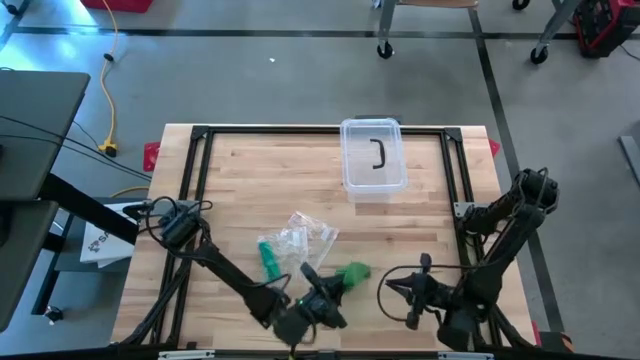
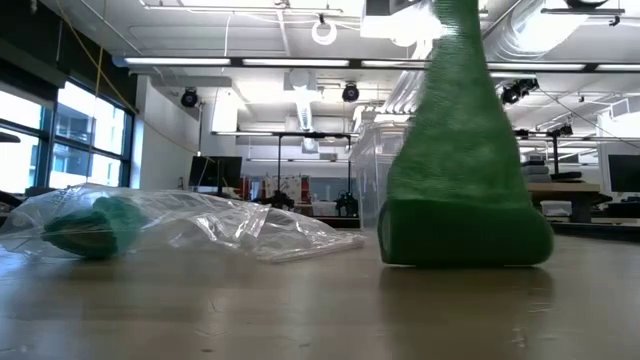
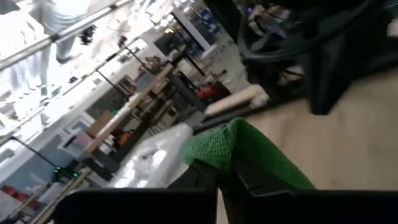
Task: Roll bandage
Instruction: Roll the green bandage
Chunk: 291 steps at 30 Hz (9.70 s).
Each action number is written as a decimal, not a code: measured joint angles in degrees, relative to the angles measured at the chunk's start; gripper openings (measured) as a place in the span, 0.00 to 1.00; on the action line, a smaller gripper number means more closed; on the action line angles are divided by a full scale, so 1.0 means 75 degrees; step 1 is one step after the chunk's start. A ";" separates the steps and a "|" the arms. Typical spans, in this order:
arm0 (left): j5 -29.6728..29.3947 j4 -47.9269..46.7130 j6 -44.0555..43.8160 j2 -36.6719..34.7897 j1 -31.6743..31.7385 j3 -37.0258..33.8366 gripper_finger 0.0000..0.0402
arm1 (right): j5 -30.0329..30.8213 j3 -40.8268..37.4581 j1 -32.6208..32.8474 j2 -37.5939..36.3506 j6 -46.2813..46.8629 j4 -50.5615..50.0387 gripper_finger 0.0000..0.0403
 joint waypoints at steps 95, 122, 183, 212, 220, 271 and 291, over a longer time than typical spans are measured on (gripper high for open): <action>0.2279 -0.5883 -0.3417 -0.1121 0.1066 -0.0003 0.22 | -0.2130 -0.2146 -0.0393 0.1415 -0.1220 0.5309 0.36; 0.3916 -1.2114 -1.2387 -0.1265 -0.0218 -0.0006 0.22 | -0.3591 0.2590 -0.2145 0.3706 -0.6785 0.1616 0.36; 0.4717 -0.5650 -1.1509 -0.1204 0.0148 -0.2824 0.23 | -0.6331 0.4398 -0.0368 0.3703 -0.3313 0.1149 0.22; 0.4950 -0.5626 -1.1037 -0.1204 0.0502 -0.2824 0.23 | -0.3722 0.3933 -0.0361 0.3499 -0.1598 -0.3004 0.34; 0.4944 -0.5622 -1.1039 -0.1204 0.0504 -0.2824 0.23 | -0.3424 0.3936 -0.0399 0.3499 -0.1622 -0.2585 0.34; 0.4824 -0.5222 -1.1257 -0.1212 0.0546 -0.2820 0.23 | -0.6928 0.1252 -0.3765 0.2283 -0.4863 0.1041 0.56; 0.4894 -0.5197 -1.2052 -0.1215 0.0605 -0.2818 0.23 | -0.7350 0.1246 -0.3805 0.2289 -0.5212 0.1000 0.64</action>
